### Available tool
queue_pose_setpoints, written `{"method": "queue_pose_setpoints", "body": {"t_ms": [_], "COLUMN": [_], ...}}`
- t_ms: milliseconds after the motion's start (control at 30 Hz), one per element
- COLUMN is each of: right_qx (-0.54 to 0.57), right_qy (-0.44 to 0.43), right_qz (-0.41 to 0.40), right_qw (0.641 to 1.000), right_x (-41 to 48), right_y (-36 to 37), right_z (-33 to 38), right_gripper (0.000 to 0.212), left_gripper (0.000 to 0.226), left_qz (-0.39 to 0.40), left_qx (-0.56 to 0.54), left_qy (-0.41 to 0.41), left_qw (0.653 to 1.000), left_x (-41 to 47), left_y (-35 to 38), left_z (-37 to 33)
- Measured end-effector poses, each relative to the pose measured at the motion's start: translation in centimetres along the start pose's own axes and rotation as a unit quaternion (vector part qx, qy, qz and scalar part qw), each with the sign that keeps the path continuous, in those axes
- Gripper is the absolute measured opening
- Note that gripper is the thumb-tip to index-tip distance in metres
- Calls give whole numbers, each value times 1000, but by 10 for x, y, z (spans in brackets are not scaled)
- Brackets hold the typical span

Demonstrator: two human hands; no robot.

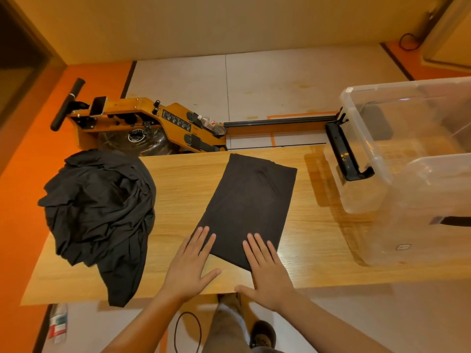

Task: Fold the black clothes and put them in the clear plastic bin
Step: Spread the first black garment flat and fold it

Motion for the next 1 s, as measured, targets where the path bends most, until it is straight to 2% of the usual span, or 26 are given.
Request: {"method": "queue_pose_setpoints", "body": {"t_ms": [200, 400, 467, 533, 633, 733, 767, 867, 933, 1000], "right_qx": [-39, -67, -64, -66, -49, 6, 36, 121, 151, 186], "right_qy": [-50, -85, -92, -106, -126, -99, -95, -46, -7, 25], "right_qz": [20, -32, -39, -48, -66, -77, -68, -54, -72, -115], "right_qw": [998, 994, 993, 991, 989, 992, 993, 990, 986, 976], "right_x": [-13, -37, -44, -52, -62, -69, -71, -72, -69, -62], "right_y": [4, 11, 10, 6, 0, -3, -7, -30, -50, -75], "right_z": [-18, -41, -43, -44, -51, -60, -61, -59, -57, -57], "right_gripper": [116, 109, 113, 108, 100, 94, 85, 48, 42, 38], "left_gripper": [94, 105, 111, 114, 101, 92, 90, 64, 42, 32], "left_qz": [-2, -43, -62, -81, -88, -85, -86, -103, -125, -145], "left_qx": [-14, -4, 6, 17, 23, 26, 18, -48, -118, -179], "left_qy": [-28, 24, 15, 16, 30, 40, 41, 27, -10, -44], "left_qw": [1000, 999, 998, 996, 995, 995, 995, 993, 985, 972], "left_x": [-28, -57, -63, -67, -72, -76, -76, -75, -71, -64], "left_y": [13, 19, 21, 21, 17, 10, 7, -8, -25, -43], "left_z": [-16, -33, -36, -37, -34, -30, -29, -29, -28, -23]}}
Point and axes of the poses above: each hand's wrist, its own x-axis towards the middle knuckle, its own y-axis out of the palm, z = x × y, the point moved 2 cm from there along x, towards the middle knuckle, and after that the axes turned 5 degrees about y, right-handed, at the moved point
